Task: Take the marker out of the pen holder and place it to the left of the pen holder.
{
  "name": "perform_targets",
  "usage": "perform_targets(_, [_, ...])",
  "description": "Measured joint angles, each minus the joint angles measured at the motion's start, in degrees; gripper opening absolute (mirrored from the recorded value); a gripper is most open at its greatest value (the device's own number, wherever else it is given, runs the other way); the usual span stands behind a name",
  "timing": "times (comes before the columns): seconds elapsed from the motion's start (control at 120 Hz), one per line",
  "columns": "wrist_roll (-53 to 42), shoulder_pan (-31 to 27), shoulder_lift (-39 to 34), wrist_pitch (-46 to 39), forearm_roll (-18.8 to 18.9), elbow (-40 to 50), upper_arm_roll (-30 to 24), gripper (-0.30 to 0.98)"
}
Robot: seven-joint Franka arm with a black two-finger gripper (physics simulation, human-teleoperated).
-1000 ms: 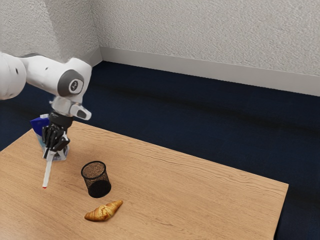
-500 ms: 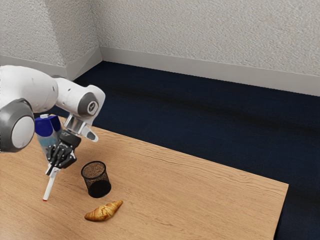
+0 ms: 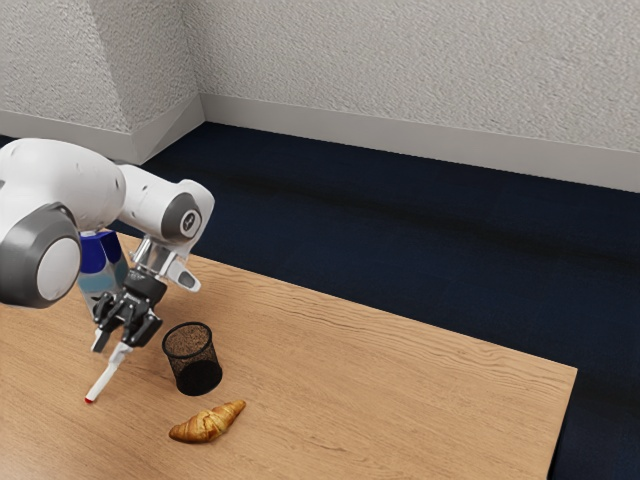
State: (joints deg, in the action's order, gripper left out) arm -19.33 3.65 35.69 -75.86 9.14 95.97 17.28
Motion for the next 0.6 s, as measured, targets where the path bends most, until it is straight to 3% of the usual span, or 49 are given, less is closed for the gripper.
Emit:
perform_targets(0.208, [0.2,0.0,-8.5,0.2,-0.4,1.0,-1.5,0.46])
perform_targets(0.425, [0.4,0.4,-35.0,-1.8,-1.5,3.5,-6.6,0.60])
perform_targets(0.6, [0.7,0.8,-38.0,-9.8,-6.2,1.5,-6.7,0.65])
